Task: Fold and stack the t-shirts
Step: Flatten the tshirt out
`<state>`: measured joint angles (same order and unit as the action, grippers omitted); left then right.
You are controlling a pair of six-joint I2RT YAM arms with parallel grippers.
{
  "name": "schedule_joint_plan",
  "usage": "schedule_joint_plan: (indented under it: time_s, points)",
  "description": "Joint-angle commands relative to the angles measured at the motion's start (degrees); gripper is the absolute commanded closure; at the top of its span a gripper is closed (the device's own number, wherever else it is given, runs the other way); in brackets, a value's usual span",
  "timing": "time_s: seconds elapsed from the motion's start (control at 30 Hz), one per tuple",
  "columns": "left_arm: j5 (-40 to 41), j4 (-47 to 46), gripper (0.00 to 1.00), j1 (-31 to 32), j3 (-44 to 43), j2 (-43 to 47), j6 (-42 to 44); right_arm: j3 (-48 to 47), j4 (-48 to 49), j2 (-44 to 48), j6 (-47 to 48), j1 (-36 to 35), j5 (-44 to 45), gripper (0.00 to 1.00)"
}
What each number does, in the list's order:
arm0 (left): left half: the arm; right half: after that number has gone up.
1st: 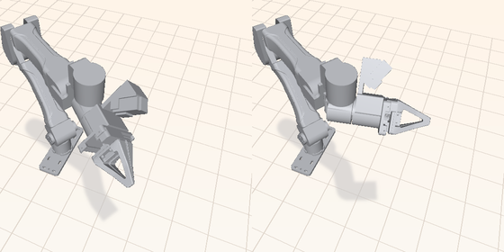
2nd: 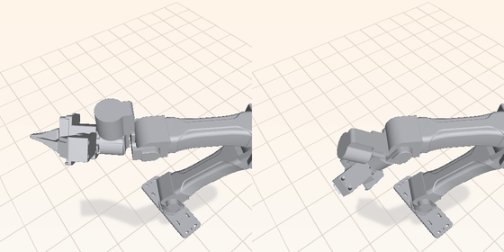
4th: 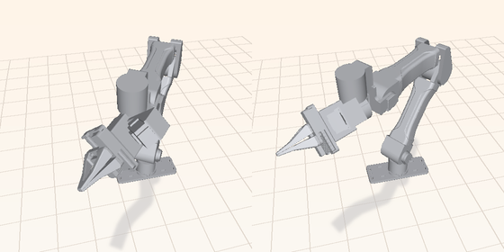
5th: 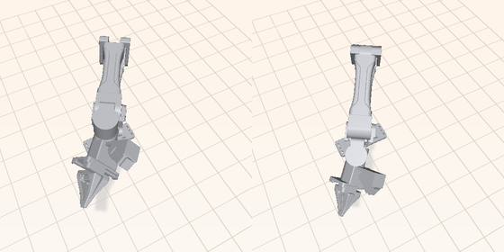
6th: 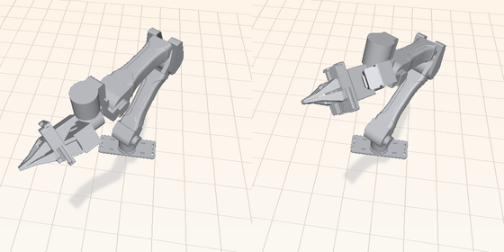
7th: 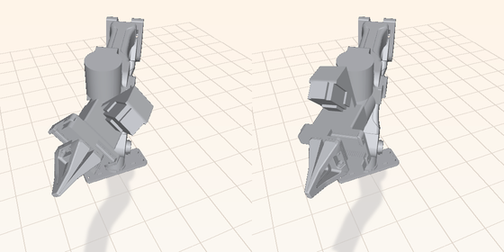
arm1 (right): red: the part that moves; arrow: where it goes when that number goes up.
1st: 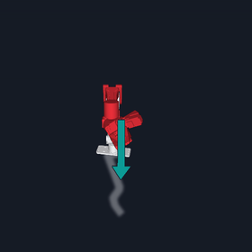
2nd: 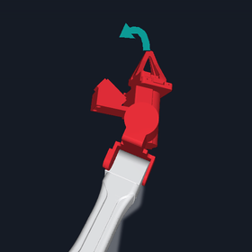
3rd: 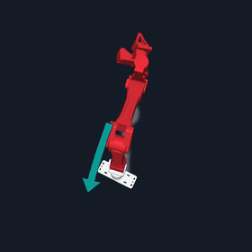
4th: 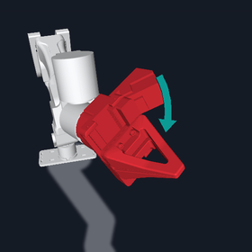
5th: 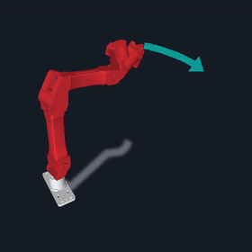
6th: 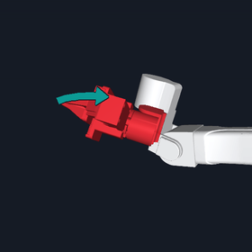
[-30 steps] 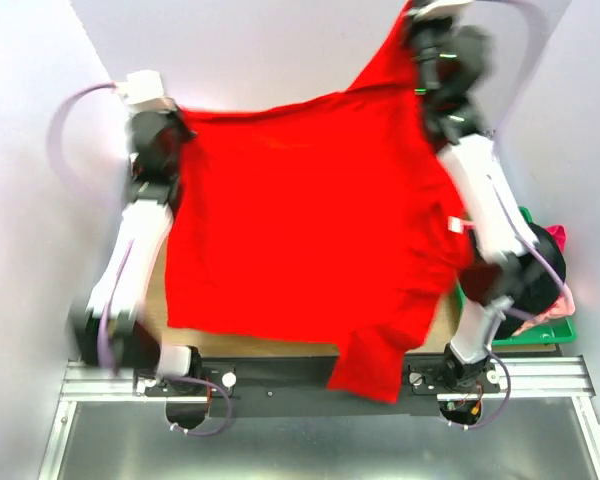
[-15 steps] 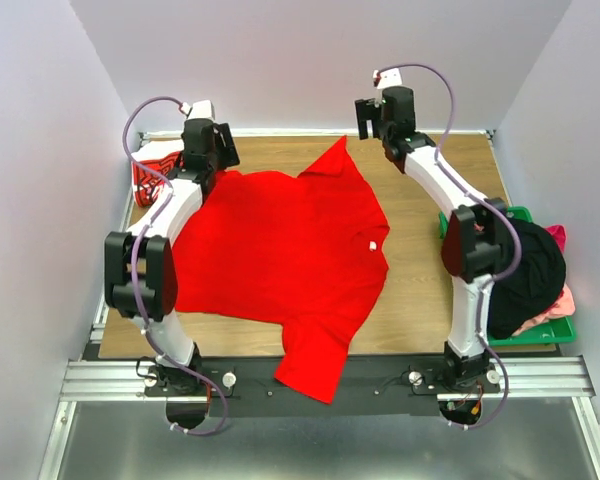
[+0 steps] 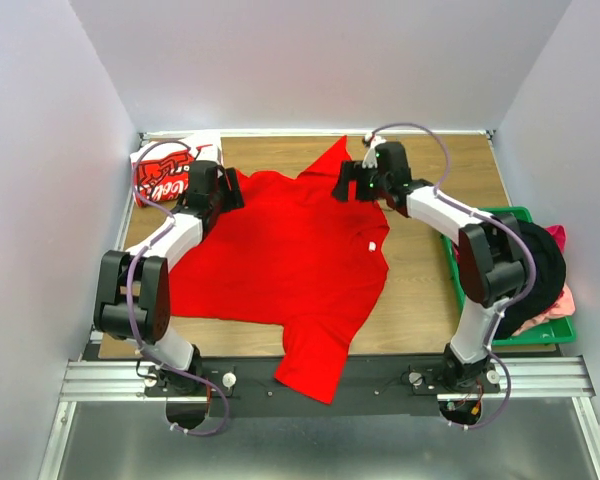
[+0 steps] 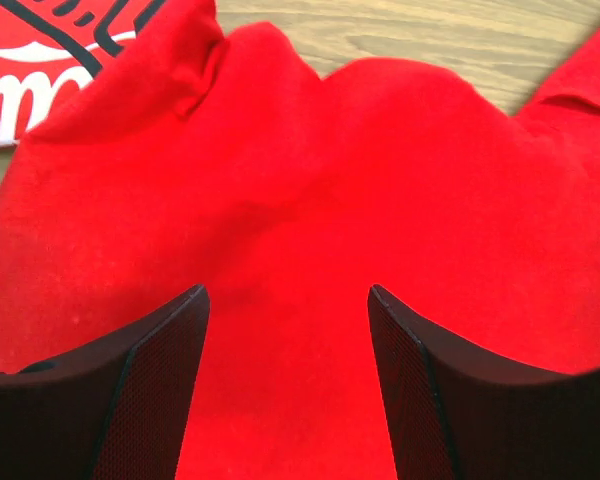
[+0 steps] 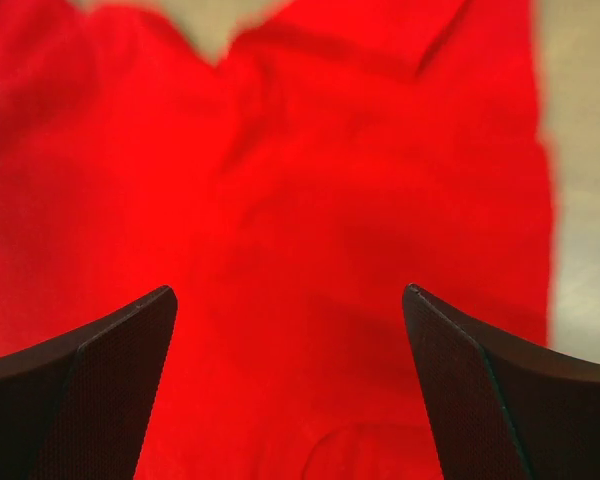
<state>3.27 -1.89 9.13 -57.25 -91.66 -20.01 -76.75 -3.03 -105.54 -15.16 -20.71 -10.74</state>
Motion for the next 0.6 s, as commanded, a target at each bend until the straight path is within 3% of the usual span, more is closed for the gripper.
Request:
schedule_joint_plan:
  time_s: [0.0, 0.57]
  points:
    - [-3.0, -4.1, 0.28, -0.1, 2.7, 4.6, -1.2, 3.2, -0.8, -2.3, -3.5, -0.3, -6.5, 0.0]
    - [-3.8, -5.2, 0.27, -0.1, 8.0, 5.9, -0.6, 4.2, -4.2, -12.1, -3.3, 2.6, 7.9, 0.0]
